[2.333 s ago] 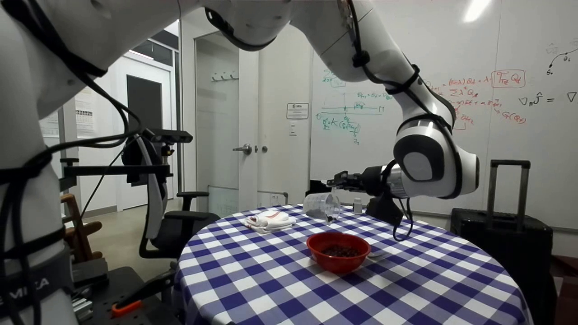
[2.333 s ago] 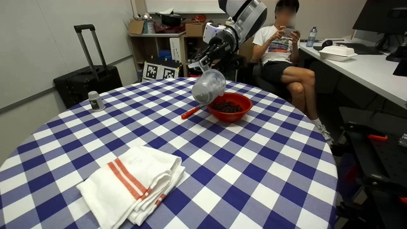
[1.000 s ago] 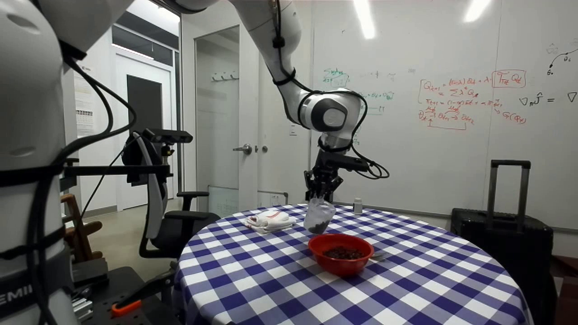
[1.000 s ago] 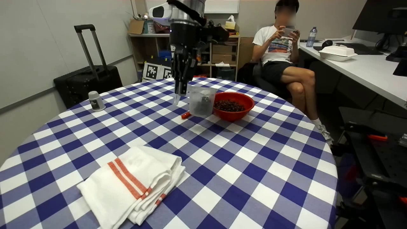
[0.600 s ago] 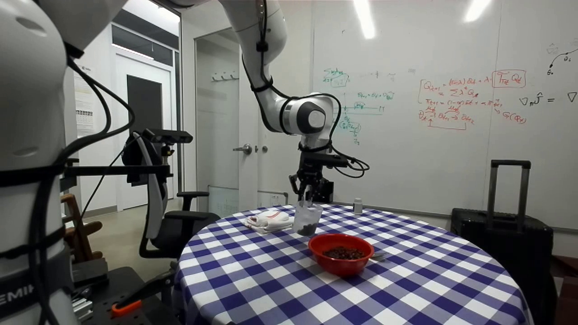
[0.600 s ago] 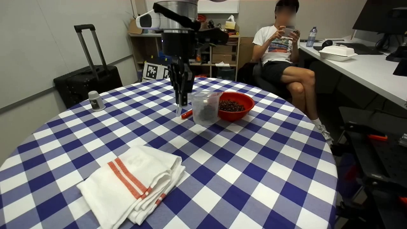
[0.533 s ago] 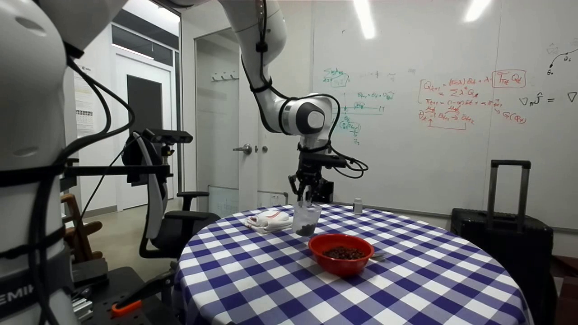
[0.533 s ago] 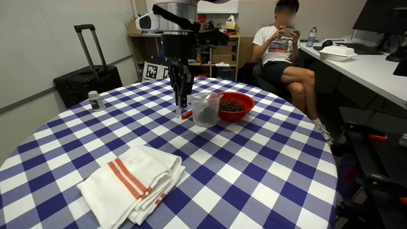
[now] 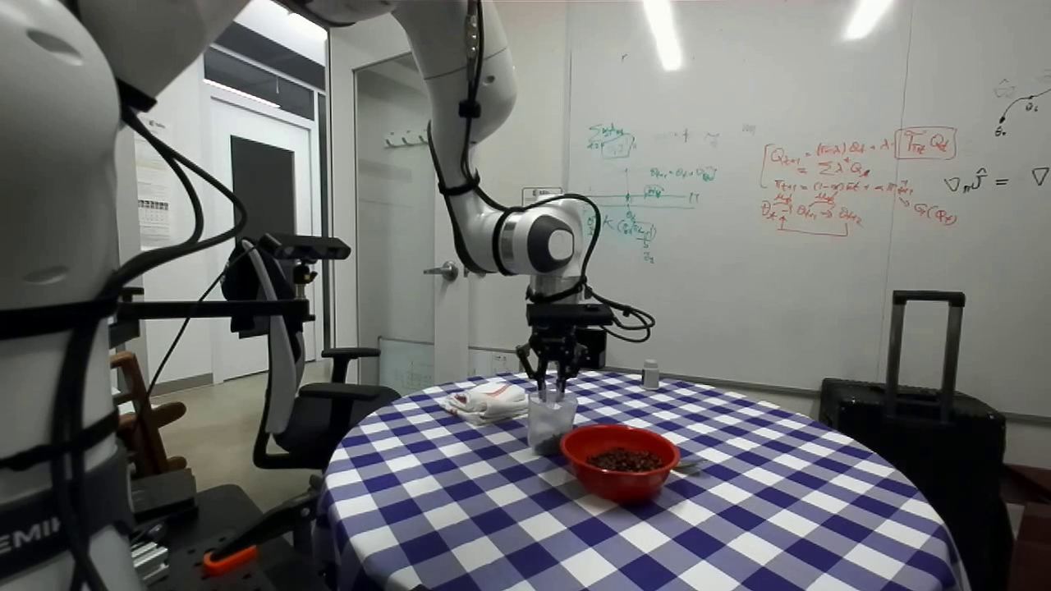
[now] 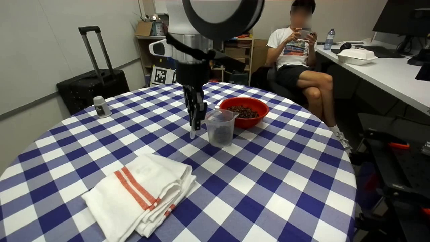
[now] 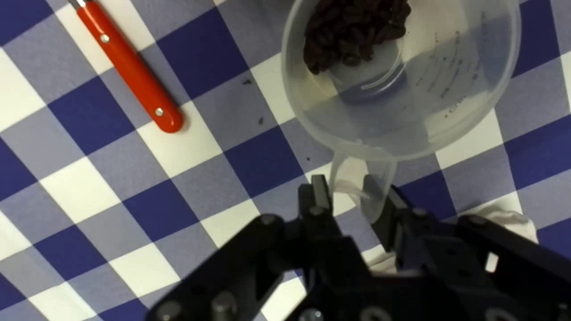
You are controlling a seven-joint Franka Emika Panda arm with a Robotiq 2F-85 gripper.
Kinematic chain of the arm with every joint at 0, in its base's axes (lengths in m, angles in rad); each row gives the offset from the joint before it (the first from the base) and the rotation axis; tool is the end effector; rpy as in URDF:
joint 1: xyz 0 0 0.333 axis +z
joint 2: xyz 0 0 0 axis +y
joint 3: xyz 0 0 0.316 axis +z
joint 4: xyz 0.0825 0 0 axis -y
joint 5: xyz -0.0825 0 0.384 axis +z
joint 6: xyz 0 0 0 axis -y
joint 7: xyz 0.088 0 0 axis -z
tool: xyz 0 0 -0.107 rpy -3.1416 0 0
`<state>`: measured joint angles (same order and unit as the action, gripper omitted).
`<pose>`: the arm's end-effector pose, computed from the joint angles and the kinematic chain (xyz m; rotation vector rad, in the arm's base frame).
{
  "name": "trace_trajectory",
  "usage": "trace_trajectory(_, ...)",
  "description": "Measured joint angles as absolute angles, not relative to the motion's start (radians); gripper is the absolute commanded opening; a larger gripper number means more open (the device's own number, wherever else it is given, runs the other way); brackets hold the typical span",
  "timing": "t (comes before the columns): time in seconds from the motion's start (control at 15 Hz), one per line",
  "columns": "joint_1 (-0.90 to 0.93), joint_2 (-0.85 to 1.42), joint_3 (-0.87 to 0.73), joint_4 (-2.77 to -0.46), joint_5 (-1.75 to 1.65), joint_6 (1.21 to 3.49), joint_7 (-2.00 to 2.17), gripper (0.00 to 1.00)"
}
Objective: Pour some of the things in the jug into the bowl
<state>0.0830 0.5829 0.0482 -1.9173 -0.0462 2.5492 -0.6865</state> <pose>0.6265 0.0820 0.1909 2.8505 1.2846 0.0750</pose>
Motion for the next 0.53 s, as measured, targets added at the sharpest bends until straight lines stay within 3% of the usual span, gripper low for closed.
trace_trajectory(0.13,0.098,0.583,0.048,-1.929,-0.121,2.571,-0.62,0.07)
trace_trajectory(0.2,0.104,0.582,0.048,-1.933,-0.153,2.572,-0.593,0.51)
trace_trajectory(0.33,0.109,0.582,0.049,-1.935,-0.197,2.572,-0.551,0.59)
trace_trajectory(0.53,0.104,0.586,0.057,-1.944,-0.213,2.572,-0.523,0.81)
